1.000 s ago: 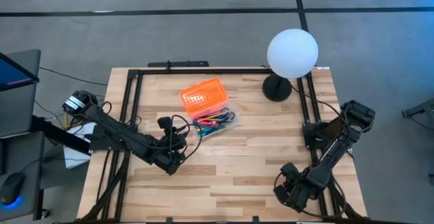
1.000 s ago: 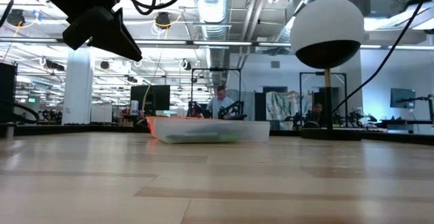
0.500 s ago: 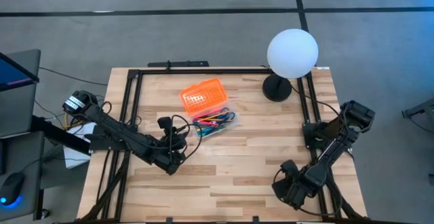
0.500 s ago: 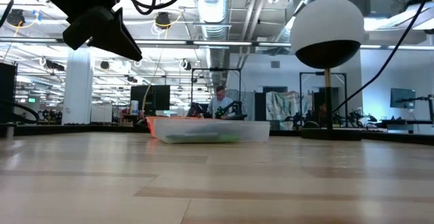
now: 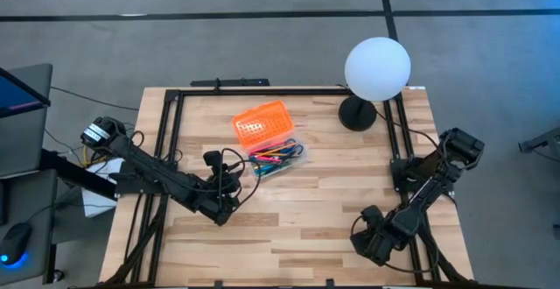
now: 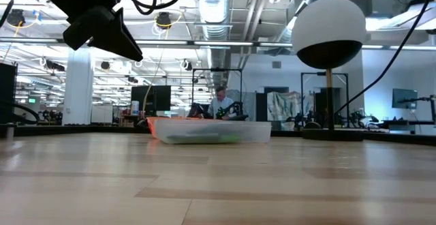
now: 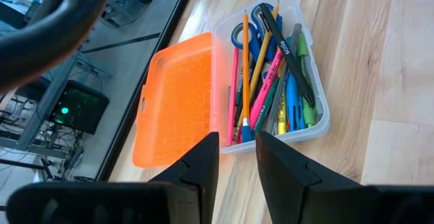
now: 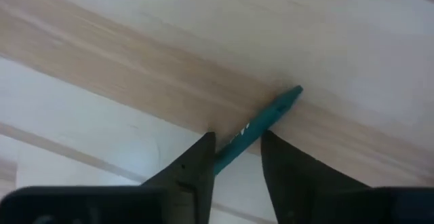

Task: Pick & place school supplies into a supply box
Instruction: Put the green crayon into the supply box

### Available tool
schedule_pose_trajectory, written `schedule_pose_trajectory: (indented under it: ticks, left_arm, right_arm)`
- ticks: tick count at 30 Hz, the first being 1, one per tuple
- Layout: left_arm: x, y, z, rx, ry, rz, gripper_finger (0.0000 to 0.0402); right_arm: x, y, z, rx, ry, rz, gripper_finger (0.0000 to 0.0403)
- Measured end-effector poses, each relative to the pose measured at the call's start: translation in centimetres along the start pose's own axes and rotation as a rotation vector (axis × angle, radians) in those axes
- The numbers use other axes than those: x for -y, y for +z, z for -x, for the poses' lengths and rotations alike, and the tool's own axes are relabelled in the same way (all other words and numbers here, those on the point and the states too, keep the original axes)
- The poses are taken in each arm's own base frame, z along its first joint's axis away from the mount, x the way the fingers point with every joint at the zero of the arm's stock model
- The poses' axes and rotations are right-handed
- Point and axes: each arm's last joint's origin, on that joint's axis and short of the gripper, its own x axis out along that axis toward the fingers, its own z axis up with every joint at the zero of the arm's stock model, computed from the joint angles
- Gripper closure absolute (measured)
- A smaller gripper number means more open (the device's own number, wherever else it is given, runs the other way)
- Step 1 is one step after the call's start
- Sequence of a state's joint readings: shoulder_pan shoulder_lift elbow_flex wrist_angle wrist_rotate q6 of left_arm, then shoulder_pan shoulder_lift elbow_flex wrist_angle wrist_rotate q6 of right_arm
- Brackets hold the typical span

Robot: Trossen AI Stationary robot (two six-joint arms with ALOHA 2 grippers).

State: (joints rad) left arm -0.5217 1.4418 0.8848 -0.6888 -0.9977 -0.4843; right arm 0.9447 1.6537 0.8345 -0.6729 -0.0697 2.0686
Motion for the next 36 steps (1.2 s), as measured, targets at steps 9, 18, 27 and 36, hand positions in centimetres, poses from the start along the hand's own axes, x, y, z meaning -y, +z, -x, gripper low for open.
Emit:
schedule_pose_trajectory:
  ticks: [9,18,27,36]
  left_arm:
    - [0.1,-0.1,0.0,-0.016,-0.029,0.015,0.0308]
    - [0.0,0.0,0.0,-0.009,-0.013,-0.012,0.0308]
    - [-0.4,0.1,-0.3,0.015,0.070,-0.067,0.0308]
    - [-1.5,0.1,-1.5,-0.022,0.149,-0.072,0.0308]
  right_arm:
    - [-0.4,1.0,0.0,-0.021,-0.015,0.112,0.0342]
    - [-1.7,3.8,0.2,-0.090,-0.010,0.311,0.0370]
    - [-2.7,7.4,0.6,-0.065,0.029,0.601,0.0399]
    - [-3.4,11.1,0.9,0.058,0.035,0.924,0.0397]
